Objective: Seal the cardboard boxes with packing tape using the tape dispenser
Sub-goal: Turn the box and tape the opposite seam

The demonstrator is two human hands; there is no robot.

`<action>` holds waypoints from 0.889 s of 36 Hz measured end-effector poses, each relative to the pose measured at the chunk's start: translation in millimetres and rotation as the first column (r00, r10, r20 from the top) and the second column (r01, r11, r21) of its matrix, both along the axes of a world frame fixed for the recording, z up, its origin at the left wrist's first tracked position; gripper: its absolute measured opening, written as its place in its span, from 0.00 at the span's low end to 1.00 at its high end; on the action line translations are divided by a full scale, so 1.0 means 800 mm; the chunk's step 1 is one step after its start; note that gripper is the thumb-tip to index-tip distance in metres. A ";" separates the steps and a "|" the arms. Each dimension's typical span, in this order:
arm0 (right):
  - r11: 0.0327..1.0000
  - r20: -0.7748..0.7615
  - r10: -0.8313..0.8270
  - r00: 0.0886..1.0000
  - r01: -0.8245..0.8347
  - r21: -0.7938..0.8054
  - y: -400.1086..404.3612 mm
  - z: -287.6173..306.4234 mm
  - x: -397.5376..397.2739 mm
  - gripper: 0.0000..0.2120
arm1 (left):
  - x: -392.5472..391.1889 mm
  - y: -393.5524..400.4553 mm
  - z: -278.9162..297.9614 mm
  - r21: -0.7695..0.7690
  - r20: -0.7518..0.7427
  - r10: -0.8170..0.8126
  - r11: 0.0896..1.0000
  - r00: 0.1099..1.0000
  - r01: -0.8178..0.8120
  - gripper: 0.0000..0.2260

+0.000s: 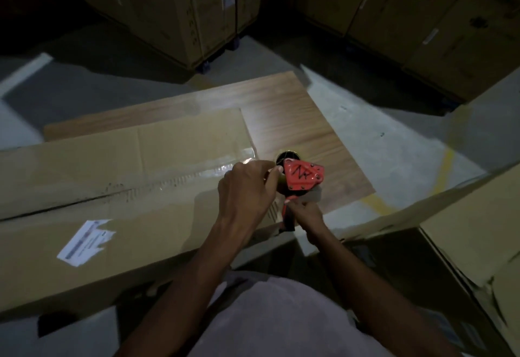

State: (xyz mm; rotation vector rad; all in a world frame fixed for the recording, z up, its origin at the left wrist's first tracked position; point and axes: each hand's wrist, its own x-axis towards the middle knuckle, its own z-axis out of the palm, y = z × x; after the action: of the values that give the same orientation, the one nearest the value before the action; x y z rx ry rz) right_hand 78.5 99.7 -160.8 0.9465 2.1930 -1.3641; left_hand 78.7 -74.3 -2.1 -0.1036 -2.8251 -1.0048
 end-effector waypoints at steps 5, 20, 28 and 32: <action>0.989 0.010 0.111 0.994 -0.109 -0.095 -0.010 -0.013 -0.009 0.12 | 0.013 0.023 -0.011 0.011 -0.015 0.111 0.994 0.994 -0.111 0.11; 0.994 -0.076 0.105 0.992 -0.101 0.051 0.019 0.000 -0.017 0.07 | 0.052 0.039 -0.021 0.111 -0.015 0.261 0.960 0.965 -0.258 0.11; 0.999 -0.324 -0.034 0.946 0.019 -0.049 0.039 0.061 -0.008 0.08 | 0.037 0.033 -0.024 0.160 0.004 0.275 0.949 0.961 -0.272 0.11; 0.977 -0.493 -0.062 0.868 -0.050 -0.210 0.046 0.107 0.006 0.07 | 0.020 0.029 -0.031 0.230 0.032 0.211 0.950 0.977 -0.213 0.15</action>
State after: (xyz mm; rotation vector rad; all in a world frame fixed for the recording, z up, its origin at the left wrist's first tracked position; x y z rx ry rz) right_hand 83.4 136.4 -74.8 0.5593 2.3176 -1.9824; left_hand 94.6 -50.7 -27.0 0.2244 -2.6281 -1.2728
